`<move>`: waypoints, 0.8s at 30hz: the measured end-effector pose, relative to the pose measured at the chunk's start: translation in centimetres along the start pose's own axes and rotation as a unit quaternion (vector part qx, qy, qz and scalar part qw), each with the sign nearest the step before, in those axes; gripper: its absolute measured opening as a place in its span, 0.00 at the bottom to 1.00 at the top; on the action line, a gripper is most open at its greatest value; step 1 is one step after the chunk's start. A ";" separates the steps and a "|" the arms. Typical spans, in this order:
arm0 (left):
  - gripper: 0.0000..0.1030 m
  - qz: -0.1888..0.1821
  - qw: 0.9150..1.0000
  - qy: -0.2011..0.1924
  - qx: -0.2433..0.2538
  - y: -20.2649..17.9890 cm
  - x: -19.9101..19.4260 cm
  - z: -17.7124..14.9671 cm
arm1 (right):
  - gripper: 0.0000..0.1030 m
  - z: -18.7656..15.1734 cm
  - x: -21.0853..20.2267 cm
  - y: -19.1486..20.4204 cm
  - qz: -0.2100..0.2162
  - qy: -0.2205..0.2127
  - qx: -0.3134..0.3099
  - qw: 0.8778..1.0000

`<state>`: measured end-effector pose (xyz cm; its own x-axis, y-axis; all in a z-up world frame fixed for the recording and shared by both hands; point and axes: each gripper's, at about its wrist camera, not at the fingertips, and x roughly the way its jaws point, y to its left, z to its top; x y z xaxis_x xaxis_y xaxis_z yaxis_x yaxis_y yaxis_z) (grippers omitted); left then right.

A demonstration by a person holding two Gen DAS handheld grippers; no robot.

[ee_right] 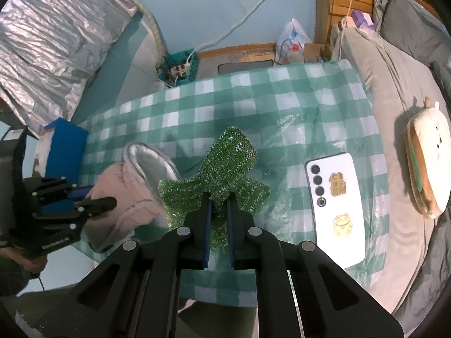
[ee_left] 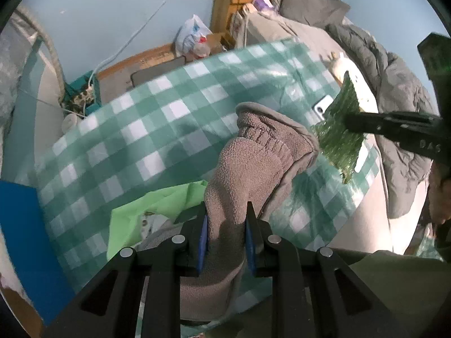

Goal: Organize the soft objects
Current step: 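Grasp the brown fuzzy slipper with the left gripper while the right gripper holds the scrubber, then carry the slipper and scrubber toward the box with both grippers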

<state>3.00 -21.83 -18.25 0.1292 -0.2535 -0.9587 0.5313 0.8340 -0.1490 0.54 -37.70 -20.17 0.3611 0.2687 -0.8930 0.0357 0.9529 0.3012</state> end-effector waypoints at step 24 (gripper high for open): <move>0.21 0.022 0.993 -0.076 -0.089 5.6 -7.6 -1.7 | 0.08 2.7 -1.6 5.9 0.029 -0.026 -0.053 0.998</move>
<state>3.58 -14.40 -12.25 0.2806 -0.2748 -0.9196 0.3680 0.9157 -0.1614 2.64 -32.86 -16.02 0.4079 0.3197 -0.8552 -0.0846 0.9459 0.3132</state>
